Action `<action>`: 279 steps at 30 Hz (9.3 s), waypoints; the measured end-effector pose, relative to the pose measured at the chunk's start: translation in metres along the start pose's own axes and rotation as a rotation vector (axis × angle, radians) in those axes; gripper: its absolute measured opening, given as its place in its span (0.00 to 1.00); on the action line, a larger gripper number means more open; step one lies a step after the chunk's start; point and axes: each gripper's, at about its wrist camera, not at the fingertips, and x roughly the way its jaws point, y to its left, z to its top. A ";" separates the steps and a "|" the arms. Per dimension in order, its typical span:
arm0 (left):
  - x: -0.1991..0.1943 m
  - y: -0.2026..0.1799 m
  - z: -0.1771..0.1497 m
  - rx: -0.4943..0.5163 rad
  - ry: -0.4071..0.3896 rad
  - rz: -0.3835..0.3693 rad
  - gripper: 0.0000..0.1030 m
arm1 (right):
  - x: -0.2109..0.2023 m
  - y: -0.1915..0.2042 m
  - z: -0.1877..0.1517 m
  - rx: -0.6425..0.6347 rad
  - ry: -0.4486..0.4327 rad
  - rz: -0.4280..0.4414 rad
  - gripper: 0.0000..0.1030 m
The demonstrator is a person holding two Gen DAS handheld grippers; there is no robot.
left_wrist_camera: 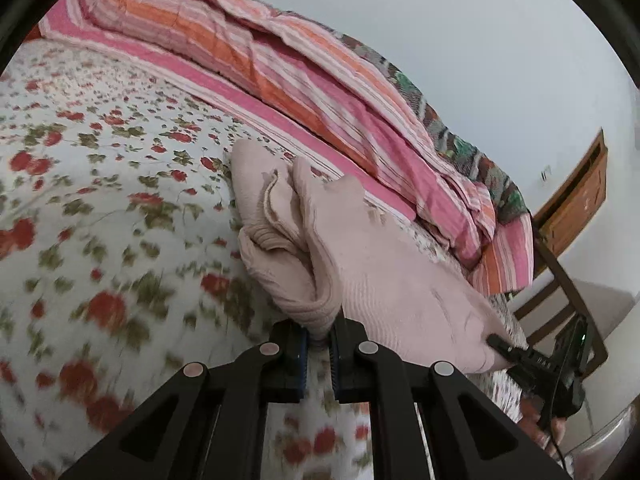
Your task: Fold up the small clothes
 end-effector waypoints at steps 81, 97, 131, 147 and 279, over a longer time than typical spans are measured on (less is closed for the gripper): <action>0.048 0.053 0.083 0.180 0.004 0.241 0.64 | 0.200 0.140 0.065 -0.404 0.273 -0.355 0.51; 0.024 0.057 0.070 0.142 0.026 0.192 0.64 | 0.133 0.148 0.027 -0.439 0.249 -0.312 0.47; 0.001 0.014 -0.018 0.008 0.114 -0.103 0.64 | -0.015 0.095 -0.071 -0.348 0.125 -0.108 0.47; 0.053 -0.007 0.026 -0.110 0.061 -0.065 0.53 | -0.056 0.010 -0.045 -0.148 0.036 -0.095 0.47; 0.043 -0.070 0.014 0.382 0.173 0.023 0.72 | 0.059 0.042 0.071 -0.084 0.066 0.012 0.47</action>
